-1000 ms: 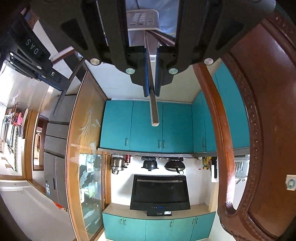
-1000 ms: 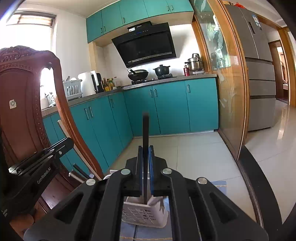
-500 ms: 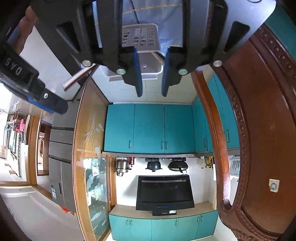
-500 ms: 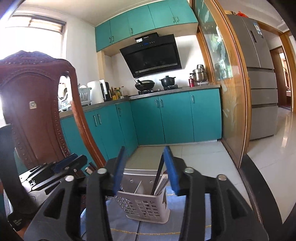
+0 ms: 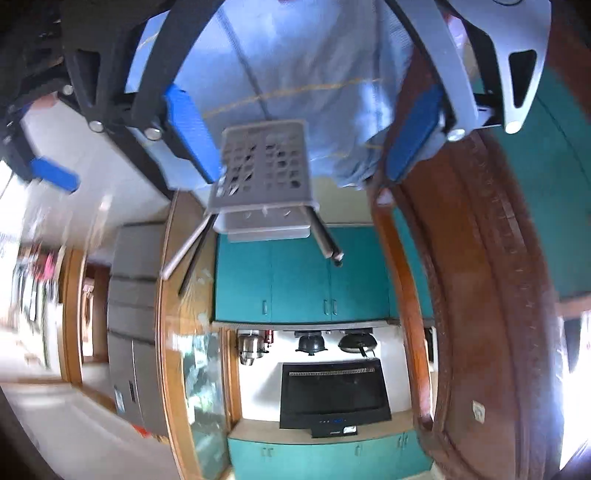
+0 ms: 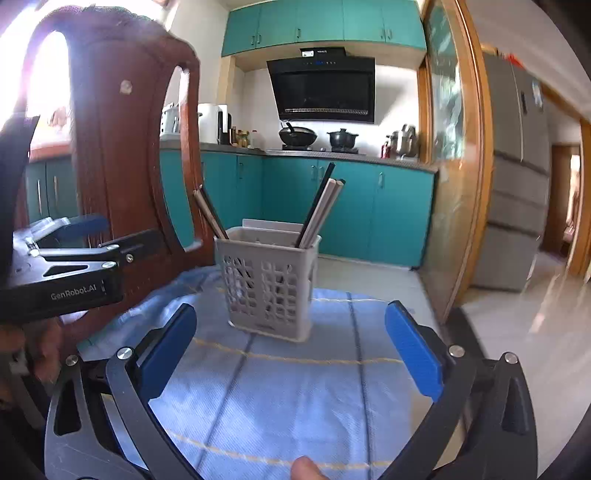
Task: Organize utensils
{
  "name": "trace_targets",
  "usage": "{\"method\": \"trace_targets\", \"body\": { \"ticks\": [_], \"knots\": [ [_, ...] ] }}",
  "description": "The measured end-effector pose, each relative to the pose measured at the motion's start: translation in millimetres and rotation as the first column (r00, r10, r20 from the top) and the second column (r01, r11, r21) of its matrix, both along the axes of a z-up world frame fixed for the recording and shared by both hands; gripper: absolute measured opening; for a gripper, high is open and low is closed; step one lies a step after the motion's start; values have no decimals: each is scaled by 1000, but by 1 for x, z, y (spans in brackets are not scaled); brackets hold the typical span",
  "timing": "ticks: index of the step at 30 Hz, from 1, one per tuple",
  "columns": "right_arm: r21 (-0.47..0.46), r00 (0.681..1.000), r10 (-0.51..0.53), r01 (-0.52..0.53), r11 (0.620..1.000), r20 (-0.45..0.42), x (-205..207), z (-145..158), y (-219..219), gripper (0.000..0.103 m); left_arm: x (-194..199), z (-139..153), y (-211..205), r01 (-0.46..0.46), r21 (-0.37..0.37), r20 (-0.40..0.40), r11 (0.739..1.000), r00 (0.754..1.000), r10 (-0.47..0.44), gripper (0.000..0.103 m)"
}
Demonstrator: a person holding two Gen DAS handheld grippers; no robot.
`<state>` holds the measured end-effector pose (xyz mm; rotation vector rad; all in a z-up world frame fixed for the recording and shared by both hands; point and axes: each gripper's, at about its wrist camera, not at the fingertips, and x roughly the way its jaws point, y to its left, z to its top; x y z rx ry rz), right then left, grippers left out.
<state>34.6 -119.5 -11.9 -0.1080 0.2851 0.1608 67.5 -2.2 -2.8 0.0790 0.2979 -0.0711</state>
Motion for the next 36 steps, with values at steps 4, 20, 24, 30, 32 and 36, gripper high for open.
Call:
{"method": "trace_targets", "body": {
  "ticks": [4,20,24,30,32,36],
  "knots": [
    [41,994,-22,18,999,104,-20,8,-4,100,-28,-4,7,-42,25,56,999,998,41,99],
    [7,982,1,-2,1000,189,-36,10,6,100,-55,1,36,-56,-73,123,996,990,65,100],
    [9,982,-1,0,1000,187,-35,9,6,100,-58,1,29,-47,-41,143,998,988,53,100],
    [14,983,-3,1,1000,186,-35,7,5,100,-59,-1,20,-38,1,148,999,988,37,100],
    [15,983,-4,1,1000,186,-35,6,4,100,-59,-1,18,-39,8,151,999,988,37,100],
    [14,983,-4,2,1000,185,-35,6,4,100,-60,-1,19,-34,3,152,999,988,33,100]
  ]
}}
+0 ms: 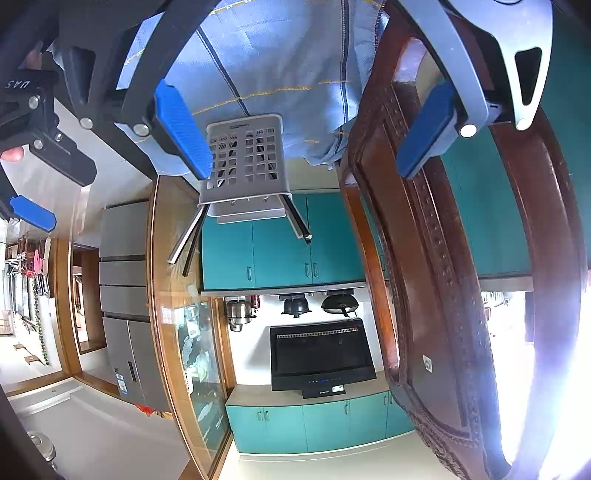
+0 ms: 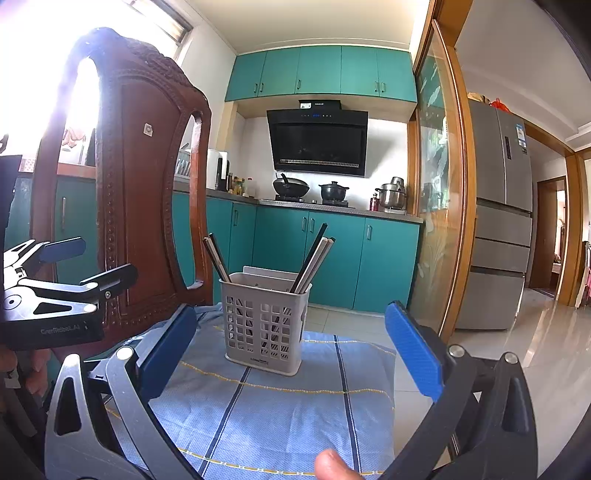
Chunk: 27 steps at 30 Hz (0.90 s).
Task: Organize utensils
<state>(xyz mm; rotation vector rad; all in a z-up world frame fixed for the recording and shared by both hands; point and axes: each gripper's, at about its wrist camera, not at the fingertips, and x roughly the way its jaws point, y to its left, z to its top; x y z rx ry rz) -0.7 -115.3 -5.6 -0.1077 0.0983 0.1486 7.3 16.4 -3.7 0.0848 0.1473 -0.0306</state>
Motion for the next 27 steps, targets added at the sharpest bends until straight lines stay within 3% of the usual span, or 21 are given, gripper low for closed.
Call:
{"method": "trace_targets", "body": {
  "ticks": [27],
  "knots": [
    [-8,1000,-7,7,1000,-8,2,-3,0,100,2,-1,4,13,-42,-33,999,999,-15,100]
  ]
}}
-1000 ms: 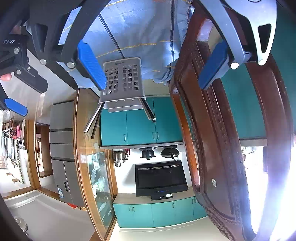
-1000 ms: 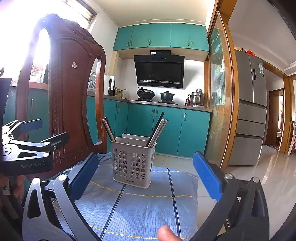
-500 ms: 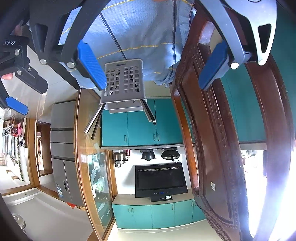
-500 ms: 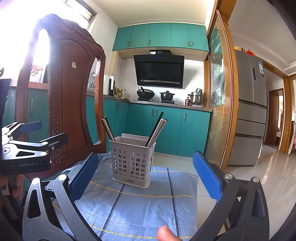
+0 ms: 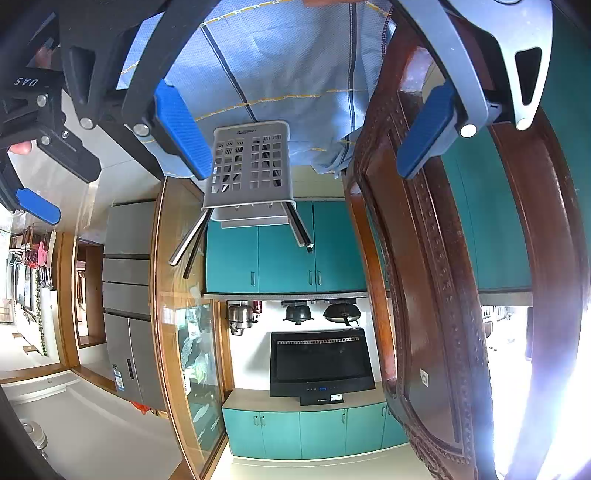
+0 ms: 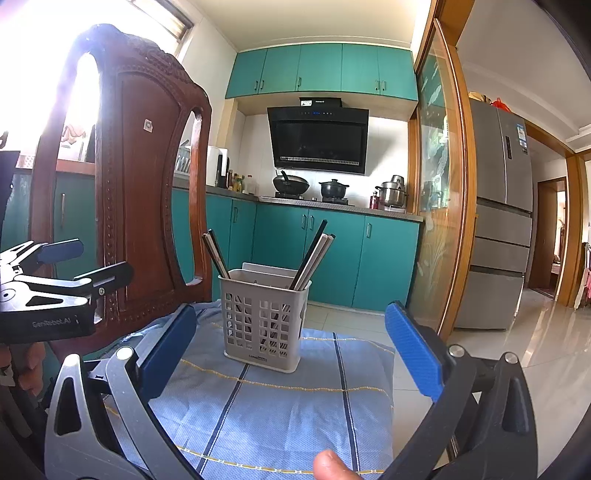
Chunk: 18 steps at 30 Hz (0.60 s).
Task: Organize utensils
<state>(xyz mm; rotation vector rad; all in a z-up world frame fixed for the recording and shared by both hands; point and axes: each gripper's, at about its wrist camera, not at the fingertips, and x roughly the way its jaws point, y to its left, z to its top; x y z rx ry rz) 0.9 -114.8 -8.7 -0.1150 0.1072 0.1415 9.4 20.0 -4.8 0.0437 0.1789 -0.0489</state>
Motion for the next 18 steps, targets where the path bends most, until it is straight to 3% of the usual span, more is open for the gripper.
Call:
{"method": "trace_targets", "body": {
  "ticks": [18],
  "knots": [
    [3,1000,-5,5,1000,-7,0,0,-3,100,-2,-3,-4,4,17,6,1000,1000,-4,100]
  ]
}}
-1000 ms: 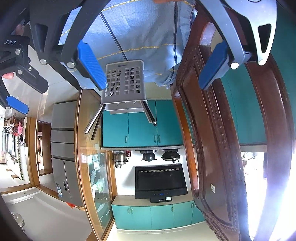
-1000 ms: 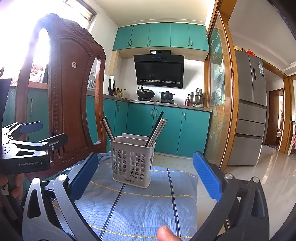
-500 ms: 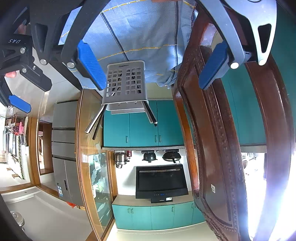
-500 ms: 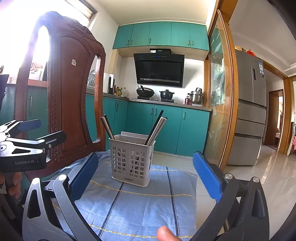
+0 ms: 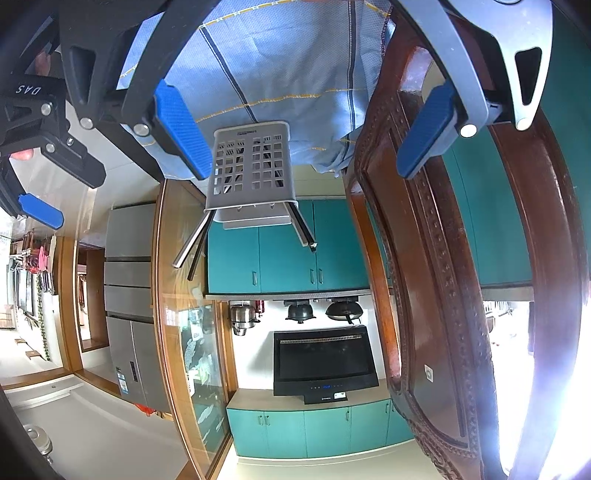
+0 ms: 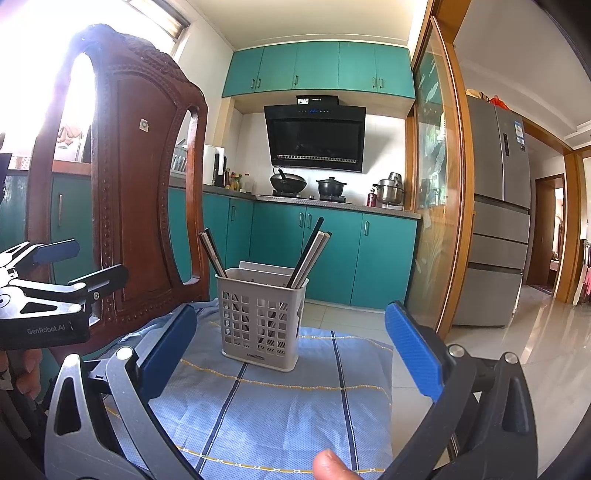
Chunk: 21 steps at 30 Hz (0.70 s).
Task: Organize utensils
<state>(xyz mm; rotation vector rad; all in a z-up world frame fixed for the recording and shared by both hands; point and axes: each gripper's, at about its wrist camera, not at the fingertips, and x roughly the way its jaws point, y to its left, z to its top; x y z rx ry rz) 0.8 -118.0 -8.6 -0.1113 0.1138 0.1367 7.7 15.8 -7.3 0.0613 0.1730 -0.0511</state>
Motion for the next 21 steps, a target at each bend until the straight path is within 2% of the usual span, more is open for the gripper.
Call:
{"method": "trace_targets", "body": {
  "ticks": [21],
  "knots": [
    [-6,1000,2,-2,1000,-3,0,1,3,100,-2,0,-1,4,1,-3,1000,1000,-4,100]
  ]
}}
